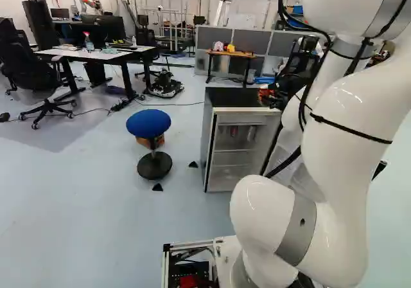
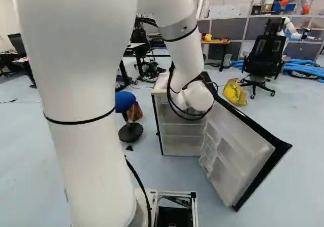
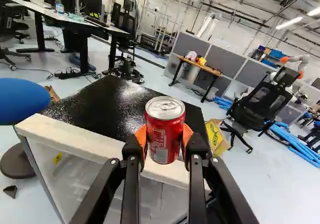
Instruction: Grab a drink from the fridge
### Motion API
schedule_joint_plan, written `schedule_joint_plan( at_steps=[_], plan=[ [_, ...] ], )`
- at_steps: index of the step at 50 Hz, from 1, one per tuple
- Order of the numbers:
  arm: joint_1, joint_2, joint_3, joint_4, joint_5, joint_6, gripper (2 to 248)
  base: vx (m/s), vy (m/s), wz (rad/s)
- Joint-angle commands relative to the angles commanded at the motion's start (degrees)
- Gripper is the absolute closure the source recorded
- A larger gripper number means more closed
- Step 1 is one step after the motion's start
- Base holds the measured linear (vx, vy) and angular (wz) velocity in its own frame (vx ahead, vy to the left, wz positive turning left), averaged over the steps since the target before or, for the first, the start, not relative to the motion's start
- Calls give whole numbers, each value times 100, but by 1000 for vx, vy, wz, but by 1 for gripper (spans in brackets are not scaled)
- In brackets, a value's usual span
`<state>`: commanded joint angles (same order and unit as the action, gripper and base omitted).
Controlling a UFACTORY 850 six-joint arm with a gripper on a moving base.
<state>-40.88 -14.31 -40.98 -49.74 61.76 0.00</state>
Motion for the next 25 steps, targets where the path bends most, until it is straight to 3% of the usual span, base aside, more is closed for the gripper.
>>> schedule_joint_plan(
  at_steps=[25],
  plan=[
    [202, -112, -267, 303, 0, 0, 158, 0, 0, 0]
  ],
)
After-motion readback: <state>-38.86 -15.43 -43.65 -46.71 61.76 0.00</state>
